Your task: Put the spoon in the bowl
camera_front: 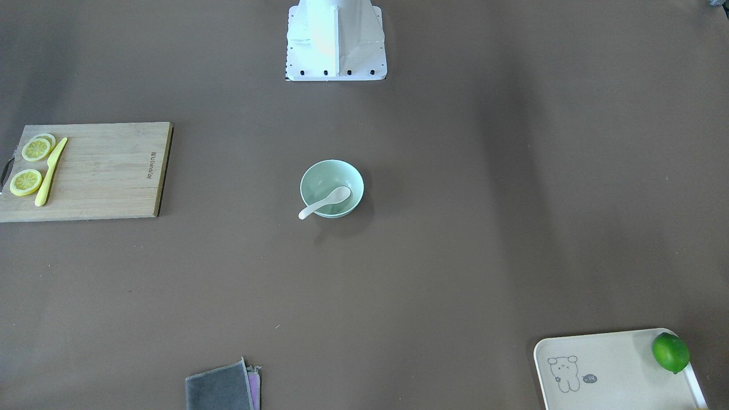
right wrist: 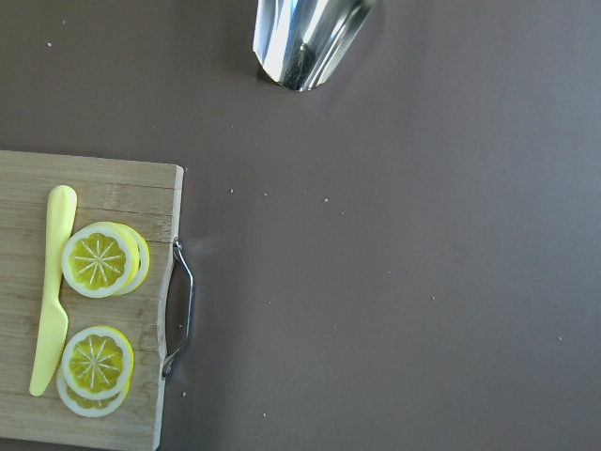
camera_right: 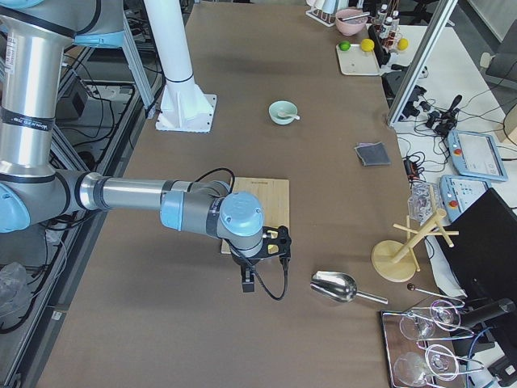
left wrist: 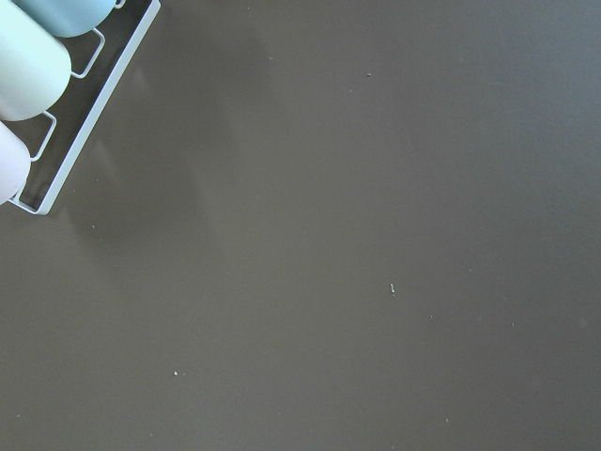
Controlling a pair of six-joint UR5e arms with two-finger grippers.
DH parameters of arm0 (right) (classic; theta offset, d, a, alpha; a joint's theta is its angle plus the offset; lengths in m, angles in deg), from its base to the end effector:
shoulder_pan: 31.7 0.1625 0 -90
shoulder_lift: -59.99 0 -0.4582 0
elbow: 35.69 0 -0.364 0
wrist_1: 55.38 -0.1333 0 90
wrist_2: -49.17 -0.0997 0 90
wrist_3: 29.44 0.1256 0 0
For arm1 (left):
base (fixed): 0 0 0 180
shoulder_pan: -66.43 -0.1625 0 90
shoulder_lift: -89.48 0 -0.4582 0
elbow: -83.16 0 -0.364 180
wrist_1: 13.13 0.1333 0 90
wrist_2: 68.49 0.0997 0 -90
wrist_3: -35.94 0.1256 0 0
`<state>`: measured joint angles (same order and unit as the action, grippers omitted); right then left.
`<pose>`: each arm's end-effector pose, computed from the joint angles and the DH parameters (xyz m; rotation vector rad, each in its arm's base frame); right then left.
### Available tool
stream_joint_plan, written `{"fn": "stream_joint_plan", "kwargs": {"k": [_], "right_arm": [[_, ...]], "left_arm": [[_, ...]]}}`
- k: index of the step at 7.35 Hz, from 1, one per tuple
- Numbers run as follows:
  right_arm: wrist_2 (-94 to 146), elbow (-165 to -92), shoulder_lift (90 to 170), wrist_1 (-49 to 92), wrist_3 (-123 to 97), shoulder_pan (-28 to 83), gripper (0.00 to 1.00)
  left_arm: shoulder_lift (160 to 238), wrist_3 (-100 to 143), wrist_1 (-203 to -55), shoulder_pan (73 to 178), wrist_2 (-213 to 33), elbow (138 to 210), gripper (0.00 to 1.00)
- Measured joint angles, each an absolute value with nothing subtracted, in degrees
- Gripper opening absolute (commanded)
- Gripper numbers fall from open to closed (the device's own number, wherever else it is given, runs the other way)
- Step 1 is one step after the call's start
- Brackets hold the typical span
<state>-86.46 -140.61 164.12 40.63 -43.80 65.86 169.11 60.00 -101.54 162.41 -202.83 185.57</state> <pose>0.0883 -0.3347 0.6984 0.0667 -0.7979 -0.0760 -0.0850 -0.3749 0.6893 0.2086 0.7485 0.3026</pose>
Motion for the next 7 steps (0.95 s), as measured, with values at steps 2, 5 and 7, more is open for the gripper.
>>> {"fn": "stream_joint_plan", "kwargs": {"k": [2,5,7], "right_arm": [[-88.6,-140.5,164.2,40.7,-44.1,65.8,1.00],[-89.7,-140.4,164.5,40.7,-44.3,65.7,1.00],[-89.9,-140.4,164.8,40.7,-44.7,65.3,1.00]], "left_arm": [[169.1,59.9,-101.5,162.4,-202.8,185.5,1.00],[169.1,59.9,-101.5,162.4,-202.8,185.5,1.00],[168.7,59.9,-101.6,162.4,-202.8,185.8,1.00]]}}
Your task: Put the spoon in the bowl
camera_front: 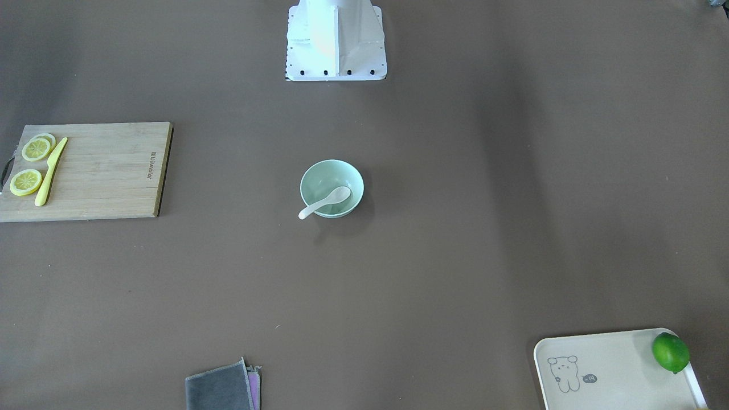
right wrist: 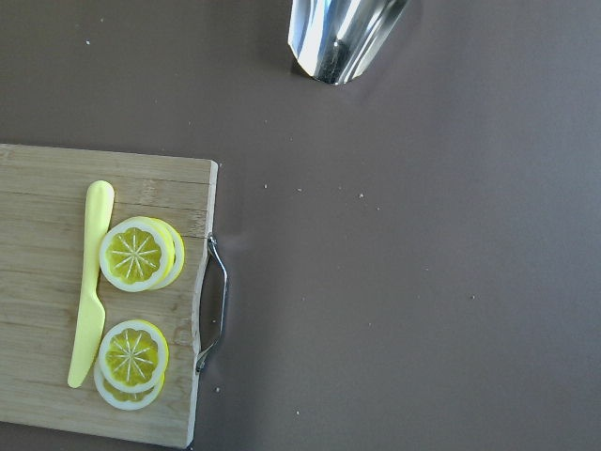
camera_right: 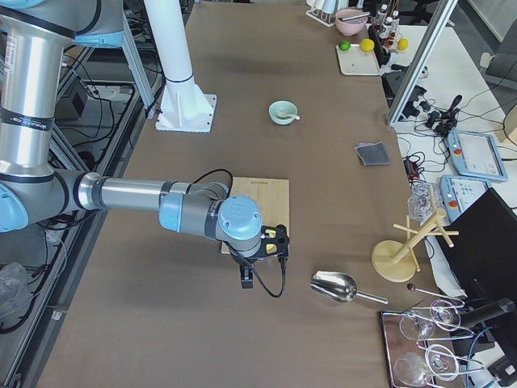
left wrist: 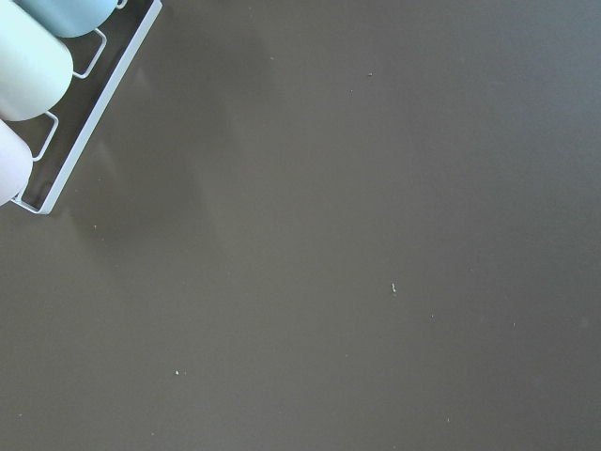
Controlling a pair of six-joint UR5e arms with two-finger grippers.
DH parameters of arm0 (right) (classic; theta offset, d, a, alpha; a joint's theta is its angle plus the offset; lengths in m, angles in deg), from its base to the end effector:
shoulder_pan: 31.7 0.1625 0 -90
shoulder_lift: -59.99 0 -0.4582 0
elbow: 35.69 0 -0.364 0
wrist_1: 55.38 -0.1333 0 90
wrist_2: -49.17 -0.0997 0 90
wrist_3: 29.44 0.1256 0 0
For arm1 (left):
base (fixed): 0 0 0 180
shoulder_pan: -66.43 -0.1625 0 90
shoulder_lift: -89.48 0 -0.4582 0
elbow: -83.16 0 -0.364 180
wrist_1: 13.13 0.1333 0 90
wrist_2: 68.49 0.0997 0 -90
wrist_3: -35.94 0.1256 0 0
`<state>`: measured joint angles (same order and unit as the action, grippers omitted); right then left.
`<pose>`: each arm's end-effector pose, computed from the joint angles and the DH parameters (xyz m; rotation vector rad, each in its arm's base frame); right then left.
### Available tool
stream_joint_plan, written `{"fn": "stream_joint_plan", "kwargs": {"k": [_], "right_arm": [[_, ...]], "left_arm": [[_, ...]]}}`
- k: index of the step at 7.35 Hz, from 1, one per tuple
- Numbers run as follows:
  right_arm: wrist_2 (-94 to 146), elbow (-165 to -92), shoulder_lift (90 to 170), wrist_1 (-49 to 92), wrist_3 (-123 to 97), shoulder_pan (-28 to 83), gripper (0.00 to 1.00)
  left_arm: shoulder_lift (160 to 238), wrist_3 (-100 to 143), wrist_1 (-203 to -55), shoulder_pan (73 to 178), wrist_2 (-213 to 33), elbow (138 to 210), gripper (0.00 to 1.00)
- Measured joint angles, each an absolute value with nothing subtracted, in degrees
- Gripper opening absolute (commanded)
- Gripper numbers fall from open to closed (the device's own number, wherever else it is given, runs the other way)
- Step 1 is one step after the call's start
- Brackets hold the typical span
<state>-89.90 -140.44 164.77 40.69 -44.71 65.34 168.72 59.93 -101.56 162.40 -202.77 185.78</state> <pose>0.0795 -0.3302 0.6981 0.0676 -0.8590 -0.0891 -0.0847 -0.3716 0.6902 0.2052 0.7483 0.3006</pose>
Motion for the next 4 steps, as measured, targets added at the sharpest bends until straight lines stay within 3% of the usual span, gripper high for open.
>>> {"fn": "stream_joint_plan", "kwargs": {"k": [4], "right_arm": [[-90.4,-140.5,166.0,40.7,-51.3,65.2,1.00]], "left_arm": [[167.8,60.0,-101.6,162.4,-202.8,186.0,1.00]]}}
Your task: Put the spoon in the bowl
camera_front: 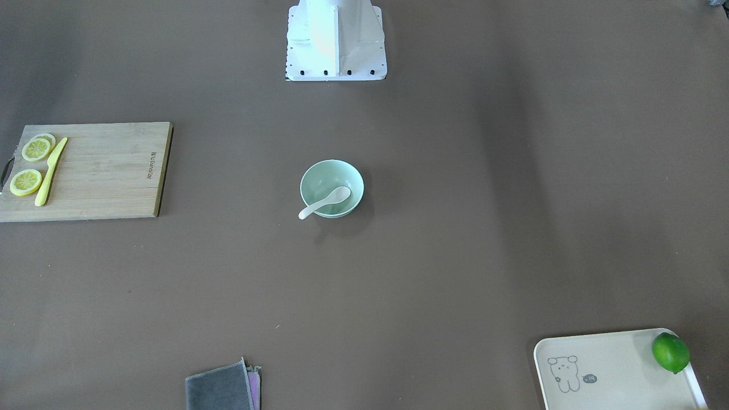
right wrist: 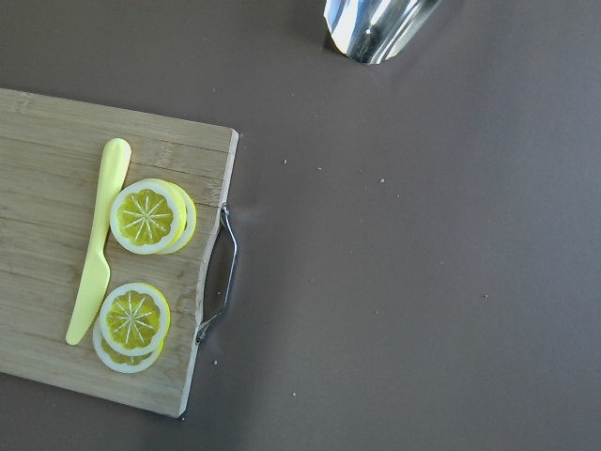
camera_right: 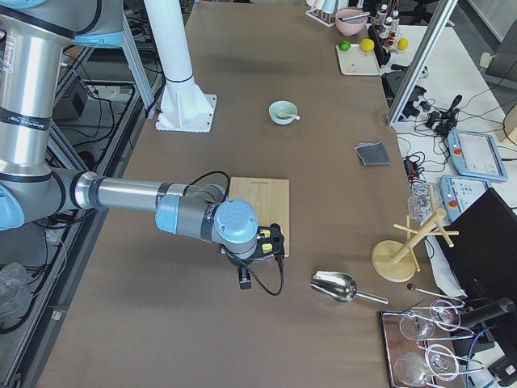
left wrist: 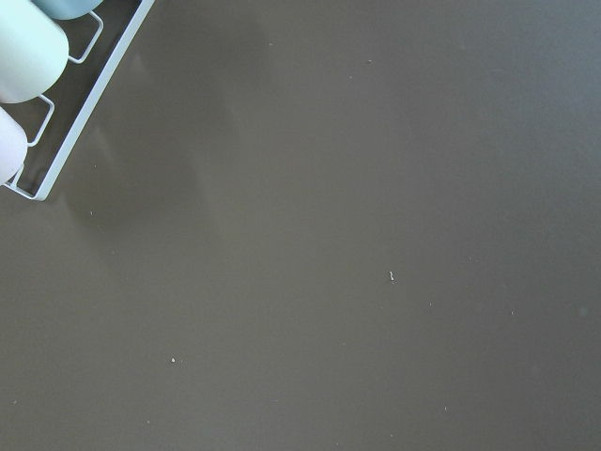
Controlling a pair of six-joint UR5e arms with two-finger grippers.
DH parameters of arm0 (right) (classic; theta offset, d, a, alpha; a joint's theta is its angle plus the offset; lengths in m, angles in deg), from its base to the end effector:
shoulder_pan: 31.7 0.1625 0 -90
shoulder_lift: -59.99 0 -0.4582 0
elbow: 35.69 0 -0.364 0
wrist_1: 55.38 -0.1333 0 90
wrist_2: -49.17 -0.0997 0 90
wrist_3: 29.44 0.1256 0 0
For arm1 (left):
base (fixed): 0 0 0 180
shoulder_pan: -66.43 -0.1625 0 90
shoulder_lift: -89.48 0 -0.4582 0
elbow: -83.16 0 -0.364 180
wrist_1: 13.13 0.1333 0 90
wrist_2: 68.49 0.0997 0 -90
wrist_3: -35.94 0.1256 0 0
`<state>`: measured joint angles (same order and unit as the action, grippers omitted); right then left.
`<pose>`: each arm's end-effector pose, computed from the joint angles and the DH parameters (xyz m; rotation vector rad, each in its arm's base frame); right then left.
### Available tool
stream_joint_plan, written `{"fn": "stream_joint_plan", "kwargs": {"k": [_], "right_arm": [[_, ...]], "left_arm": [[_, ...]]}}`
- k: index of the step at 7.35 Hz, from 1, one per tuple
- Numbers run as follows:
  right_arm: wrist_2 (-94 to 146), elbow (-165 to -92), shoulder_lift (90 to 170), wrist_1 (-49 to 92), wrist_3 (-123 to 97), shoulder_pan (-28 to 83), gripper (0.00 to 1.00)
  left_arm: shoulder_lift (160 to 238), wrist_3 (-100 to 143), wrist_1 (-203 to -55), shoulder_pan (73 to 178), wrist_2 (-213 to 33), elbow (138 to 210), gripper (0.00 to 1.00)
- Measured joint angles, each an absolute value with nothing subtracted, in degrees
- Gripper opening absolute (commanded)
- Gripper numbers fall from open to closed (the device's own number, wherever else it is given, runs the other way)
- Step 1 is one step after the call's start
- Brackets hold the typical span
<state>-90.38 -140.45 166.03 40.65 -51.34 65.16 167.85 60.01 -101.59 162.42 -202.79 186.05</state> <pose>0.0764 -0.3190 0.7045 0.0988 -0.8675 -0.1905 -0.0840 -0.3640 0.6937 0.1968 0.7509 0.2977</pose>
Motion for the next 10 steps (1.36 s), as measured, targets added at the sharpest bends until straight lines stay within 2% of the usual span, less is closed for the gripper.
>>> {"fn": "stream_joint_plan", "kwargs": {"k": [10], "right_arm": [[-90.4,-140.4,166.2,40.7,-52.2,65.2,1.00]], "left_arm": [[166.7,60.0,-101.6,162.4,-202.8,186.7,1.00]]}}
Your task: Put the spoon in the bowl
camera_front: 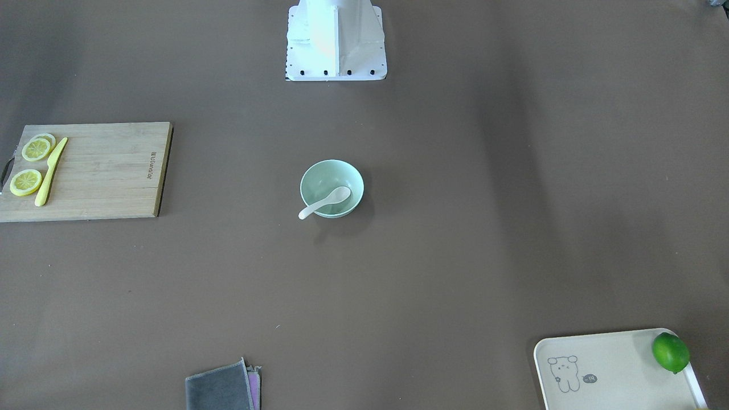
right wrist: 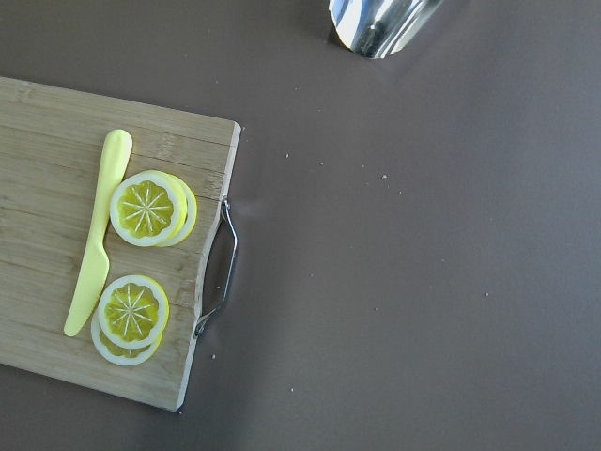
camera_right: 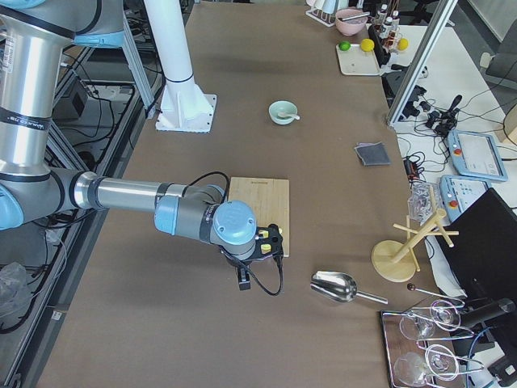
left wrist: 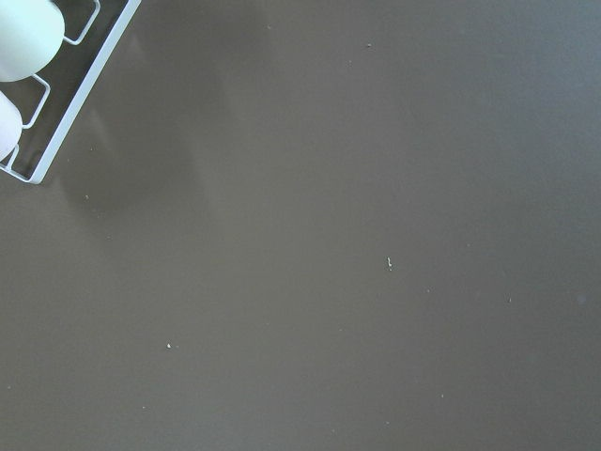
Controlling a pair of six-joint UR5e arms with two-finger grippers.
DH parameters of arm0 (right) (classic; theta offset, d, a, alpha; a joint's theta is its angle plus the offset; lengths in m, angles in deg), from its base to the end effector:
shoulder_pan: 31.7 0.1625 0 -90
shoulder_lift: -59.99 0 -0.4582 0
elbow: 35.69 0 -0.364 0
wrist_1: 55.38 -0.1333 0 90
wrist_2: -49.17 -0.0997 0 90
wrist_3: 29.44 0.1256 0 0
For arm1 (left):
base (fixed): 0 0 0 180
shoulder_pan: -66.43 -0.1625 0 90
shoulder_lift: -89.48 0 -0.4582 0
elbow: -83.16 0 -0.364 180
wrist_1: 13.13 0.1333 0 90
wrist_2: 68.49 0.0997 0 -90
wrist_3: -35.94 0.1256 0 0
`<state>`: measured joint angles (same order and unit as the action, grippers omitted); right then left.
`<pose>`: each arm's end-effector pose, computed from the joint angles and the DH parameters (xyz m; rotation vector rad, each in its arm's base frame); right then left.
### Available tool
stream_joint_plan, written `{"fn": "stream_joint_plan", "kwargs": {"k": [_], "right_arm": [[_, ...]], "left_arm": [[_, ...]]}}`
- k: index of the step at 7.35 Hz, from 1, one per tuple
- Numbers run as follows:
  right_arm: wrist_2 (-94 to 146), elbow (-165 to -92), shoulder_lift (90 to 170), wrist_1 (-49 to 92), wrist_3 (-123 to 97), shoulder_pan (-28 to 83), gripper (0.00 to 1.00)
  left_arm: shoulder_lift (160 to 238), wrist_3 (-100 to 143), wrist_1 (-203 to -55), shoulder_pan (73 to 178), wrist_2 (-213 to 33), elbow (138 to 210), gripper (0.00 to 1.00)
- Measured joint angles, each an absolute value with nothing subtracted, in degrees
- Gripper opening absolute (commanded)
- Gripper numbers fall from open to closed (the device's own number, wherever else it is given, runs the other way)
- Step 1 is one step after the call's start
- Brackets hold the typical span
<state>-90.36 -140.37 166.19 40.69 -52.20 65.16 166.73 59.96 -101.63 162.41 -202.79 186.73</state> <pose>0.0762 -0.3173 0.7061 0.1008 -0.8677 -0.2024 -0.0830 -0.3547 0.6953 0.1900 0.7526 0.2944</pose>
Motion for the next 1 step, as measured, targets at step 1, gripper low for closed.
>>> {"fn": "stream_joint_plan", "kwargs": {"k": [1], "right_arm": [[-90.4,-140.4,166.2,40.7,-52.2,65.1,1.00]], "left_arm": [[166.7,59.9,-101.6,162.4,-202.8,186.8,1.00]]}}
